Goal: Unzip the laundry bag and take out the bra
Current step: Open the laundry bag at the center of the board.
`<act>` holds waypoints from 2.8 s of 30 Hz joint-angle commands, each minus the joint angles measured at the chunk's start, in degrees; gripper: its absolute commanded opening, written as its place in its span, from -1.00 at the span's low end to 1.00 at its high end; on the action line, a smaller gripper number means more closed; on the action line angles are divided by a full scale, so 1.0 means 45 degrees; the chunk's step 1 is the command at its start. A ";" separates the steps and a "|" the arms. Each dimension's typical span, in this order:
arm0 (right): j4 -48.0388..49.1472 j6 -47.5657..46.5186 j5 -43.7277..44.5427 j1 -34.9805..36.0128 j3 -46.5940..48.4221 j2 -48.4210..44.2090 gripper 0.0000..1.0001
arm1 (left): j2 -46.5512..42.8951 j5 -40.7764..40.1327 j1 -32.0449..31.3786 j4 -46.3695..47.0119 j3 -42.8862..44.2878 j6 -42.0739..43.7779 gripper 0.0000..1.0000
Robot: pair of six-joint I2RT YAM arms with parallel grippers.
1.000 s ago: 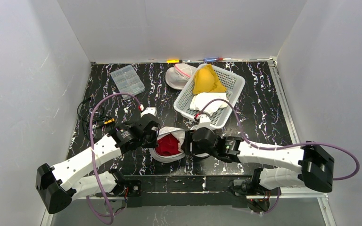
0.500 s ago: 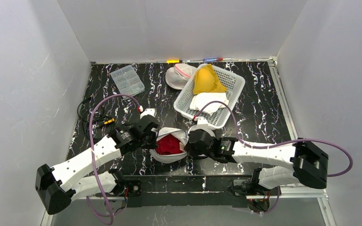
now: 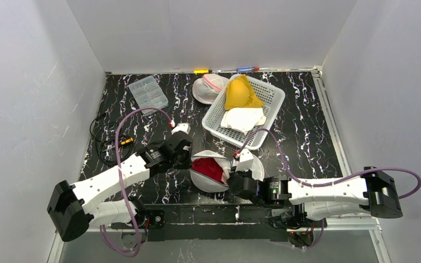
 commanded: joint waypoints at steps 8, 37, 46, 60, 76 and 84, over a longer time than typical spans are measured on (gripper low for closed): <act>0.0408 0.1412 0.1694 0.0273 -0.1272 0.0006 -0.97 | -0.0028 0.1220 0.0061 -0.0390 0.0004 -0.0620 -0.39; 0.0176 0.1329 0.1965 0.1078 0.0025 0.0440 -0.97 | -0.0090 0.1227 -0.0687 -0.4096 0.1654 -0.2475 -0.88; -0.0833 -0.1015 0.2091 0.1108 0.1460 -0.0832 0.25 | -0.1294 0.0504 -0.0719 -0.2314 -0.0030 -0.1552 -1.00; 0.1812 -0.5512 0.0288 0.0949 0.3662 0.2360 0.03 | -0.2737 0.0815 -0.0733 0.0079 -0.2028 -0.0791 -1.00; 0.1096 -0.5252 -0.2021 0.0655 0.2633 0.4086 0.14 | -0.3387 0.1135 -0.0726 0.0069 -0.2700 -0.0810 -1.00; 0.0942 -0.5273 -0.1706 0.0645 0.2961 0.2521 0.43 | -0.3947 0.1133 -0.0726 0.0005 -0.3127 -0.0505 -1.00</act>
